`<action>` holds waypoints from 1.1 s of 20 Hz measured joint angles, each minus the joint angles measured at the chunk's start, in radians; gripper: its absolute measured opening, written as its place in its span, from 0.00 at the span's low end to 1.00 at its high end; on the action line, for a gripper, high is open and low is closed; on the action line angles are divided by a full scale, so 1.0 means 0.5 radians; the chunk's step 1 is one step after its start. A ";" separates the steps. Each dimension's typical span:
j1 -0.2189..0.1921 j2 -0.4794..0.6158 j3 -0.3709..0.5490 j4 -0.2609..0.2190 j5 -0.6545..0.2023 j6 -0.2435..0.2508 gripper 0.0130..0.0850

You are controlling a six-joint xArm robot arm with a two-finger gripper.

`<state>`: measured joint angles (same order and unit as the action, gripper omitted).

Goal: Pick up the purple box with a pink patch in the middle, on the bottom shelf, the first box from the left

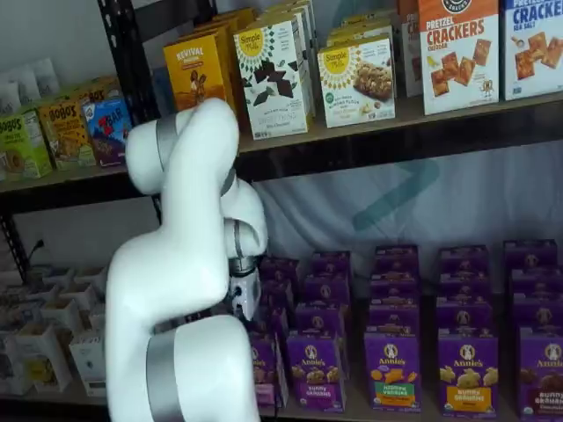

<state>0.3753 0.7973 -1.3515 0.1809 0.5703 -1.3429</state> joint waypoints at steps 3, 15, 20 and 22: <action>0.015 0.007 0.009 -0.001 -0.042 0.013 1.00; 0.030 0.089 -0.037 -0.027 -0.126 0.047 1.00; 0.019 0.168 -0.117 -0.071 -0.131 0.075 1.00; 0.013 0.198 -0.149 -0.075 -0.129 0.073 1.00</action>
<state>0.3820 0.8961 -1.4259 0.1436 0.5055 -1.3066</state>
